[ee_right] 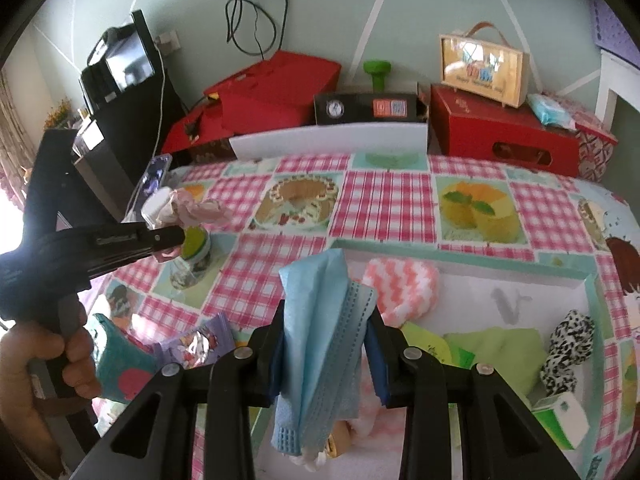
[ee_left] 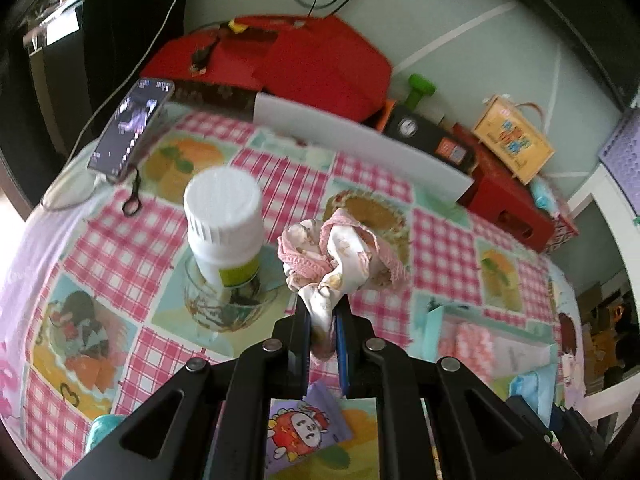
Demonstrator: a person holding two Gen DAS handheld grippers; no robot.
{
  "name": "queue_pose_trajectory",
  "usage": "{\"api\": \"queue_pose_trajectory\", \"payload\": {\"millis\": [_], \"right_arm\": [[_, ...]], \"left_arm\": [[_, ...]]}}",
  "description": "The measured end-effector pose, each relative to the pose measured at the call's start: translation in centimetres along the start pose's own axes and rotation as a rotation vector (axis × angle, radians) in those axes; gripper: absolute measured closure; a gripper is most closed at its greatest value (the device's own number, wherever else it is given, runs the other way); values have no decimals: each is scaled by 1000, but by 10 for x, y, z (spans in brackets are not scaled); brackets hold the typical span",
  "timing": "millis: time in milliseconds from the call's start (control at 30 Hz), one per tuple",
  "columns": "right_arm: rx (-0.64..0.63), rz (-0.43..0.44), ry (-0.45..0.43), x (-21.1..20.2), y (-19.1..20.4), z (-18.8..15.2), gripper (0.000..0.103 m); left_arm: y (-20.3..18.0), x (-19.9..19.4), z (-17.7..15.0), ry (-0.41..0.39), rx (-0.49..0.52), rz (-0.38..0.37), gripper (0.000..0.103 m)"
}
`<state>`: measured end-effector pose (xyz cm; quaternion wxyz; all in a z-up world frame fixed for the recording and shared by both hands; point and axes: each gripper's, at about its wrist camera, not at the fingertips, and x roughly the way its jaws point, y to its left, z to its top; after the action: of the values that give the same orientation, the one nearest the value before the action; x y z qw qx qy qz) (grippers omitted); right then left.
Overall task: Organize soft objects
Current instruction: 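Carry pink lace cloth with left tool while right tool carries mask to tray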
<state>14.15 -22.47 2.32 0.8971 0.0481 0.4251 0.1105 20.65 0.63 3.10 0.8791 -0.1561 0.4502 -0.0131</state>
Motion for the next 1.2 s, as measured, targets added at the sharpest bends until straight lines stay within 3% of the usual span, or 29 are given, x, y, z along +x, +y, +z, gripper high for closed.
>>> {"api": "queue_pose_trajectory", "payload": {"millis": [300, 500, 900, 1200], "right_arm": [[5, -22, -104, -37, -5, 10, 66], [43, -82, -153, -58, -26, 14, 66], [184, -209, -207, -89, -92, 13, 66], [261, -239, -194, -88, -124, 9, 66]], "left_arm": [[-21, -44, 4, -96, 50, -73, 92], [-46, -57, -1, -113, 112, -130, 92], [-108, -45, -28, -52, 262, -210, 92], [-150, -19, -56, 31, 374, -245, 92]]}}
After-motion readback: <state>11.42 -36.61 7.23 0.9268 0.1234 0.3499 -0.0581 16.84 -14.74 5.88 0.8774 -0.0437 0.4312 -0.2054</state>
